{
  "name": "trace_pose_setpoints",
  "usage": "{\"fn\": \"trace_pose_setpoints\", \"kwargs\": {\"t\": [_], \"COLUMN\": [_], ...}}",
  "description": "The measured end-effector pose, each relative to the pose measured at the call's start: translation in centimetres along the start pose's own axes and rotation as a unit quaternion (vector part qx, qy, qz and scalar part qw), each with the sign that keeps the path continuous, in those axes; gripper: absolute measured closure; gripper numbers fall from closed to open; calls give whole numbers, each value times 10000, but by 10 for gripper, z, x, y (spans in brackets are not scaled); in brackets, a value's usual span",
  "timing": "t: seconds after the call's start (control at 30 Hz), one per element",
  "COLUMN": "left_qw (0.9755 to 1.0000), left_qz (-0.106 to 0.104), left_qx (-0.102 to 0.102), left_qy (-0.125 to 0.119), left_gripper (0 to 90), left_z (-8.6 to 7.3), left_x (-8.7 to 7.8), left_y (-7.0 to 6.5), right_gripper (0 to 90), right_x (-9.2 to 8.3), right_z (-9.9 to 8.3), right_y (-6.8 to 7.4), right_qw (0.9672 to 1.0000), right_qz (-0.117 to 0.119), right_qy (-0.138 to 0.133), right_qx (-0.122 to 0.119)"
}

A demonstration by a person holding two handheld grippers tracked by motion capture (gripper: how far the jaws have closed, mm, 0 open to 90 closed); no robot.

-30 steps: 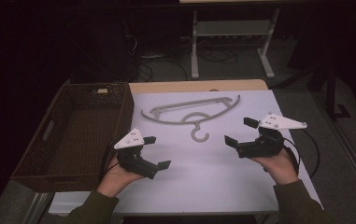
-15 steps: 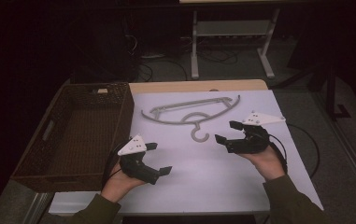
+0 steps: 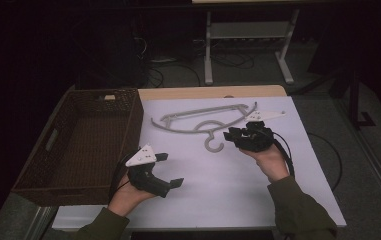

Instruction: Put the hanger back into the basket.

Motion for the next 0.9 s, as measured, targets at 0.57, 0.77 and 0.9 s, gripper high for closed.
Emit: {"fn": "trace_pose_setpoints", "kwargs": {"t": [0.57,0.77,0.9], "left_qw": [10000,10000,10000], "left_qz": [-35,-41,-71], "left_qx": [-18,-8,13], "left_qy": [-17,-16,19], "left_gripper": [0,0,0], "left_z": [0,0,0], "left_x": [0,0,1], "left_y": [1,1,0], "right_gripper": [891,891,891], "right_x": [51,85,105], "right_z": [7,11,14], "right_y": [-16,-15,-14], "right_qw": [9996,9990,9984], "right_qz": [-85,-135,-168], "right_qy": [277,431,528], "right_qx": [53,-63,-94]}}
Point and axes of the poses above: each handheld gripper's, and its own axes: x roughly forward along the jaws, z roughly out of its top, y roughly to its left, the point moved 3 cm from there along x, roughly forward along the jaws, and after that the axes turned 9 degrees about x, right-handed, at the moved point
